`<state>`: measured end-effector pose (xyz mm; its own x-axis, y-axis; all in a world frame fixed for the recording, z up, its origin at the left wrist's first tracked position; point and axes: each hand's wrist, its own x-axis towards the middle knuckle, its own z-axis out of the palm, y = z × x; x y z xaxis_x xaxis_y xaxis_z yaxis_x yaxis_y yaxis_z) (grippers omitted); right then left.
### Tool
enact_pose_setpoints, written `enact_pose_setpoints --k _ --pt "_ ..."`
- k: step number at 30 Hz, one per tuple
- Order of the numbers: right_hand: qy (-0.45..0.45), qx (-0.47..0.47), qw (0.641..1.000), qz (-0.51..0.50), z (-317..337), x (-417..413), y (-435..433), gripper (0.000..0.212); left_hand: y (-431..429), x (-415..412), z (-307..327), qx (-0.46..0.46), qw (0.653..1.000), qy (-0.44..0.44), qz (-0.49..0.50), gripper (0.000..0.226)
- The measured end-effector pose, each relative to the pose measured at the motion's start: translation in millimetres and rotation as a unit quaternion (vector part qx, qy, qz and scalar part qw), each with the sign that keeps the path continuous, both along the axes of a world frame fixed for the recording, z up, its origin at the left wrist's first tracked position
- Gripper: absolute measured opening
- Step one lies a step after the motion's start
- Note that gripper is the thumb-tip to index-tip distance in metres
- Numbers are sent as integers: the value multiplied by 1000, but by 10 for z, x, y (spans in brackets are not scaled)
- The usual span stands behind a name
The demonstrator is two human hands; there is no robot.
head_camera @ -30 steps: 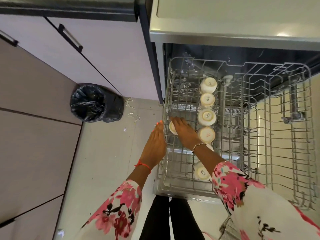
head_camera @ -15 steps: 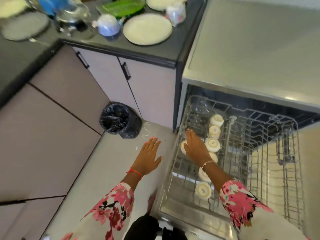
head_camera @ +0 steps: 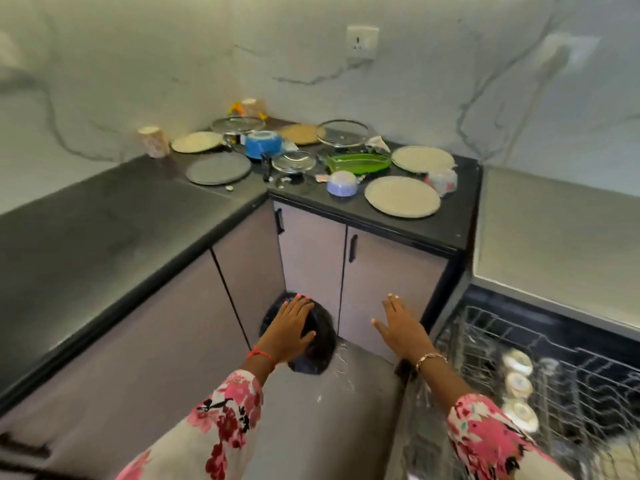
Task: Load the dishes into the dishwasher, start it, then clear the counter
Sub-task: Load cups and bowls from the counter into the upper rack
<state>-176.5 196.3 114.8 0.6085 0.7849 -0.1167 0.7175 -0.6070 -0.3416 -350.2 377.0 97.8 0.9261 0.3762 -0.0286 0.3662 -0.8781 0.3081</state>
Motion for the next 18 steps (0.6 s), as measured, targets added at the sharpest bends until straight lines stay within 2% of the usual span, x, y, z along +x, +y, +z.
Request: enact_pose_setpoints --k 2,8,18 --pt "1 20 1000 6 118 -96 371 59 339 -119 55 -8 1000 -5 1 87" --pt "-32 23 998 49 317 -133 1363 69 1272 -243 143 21 998 -32 56 98" --pt "-29 63 991 112 407 633 3350 73 3090 193 154 47 986 -43 155 101"
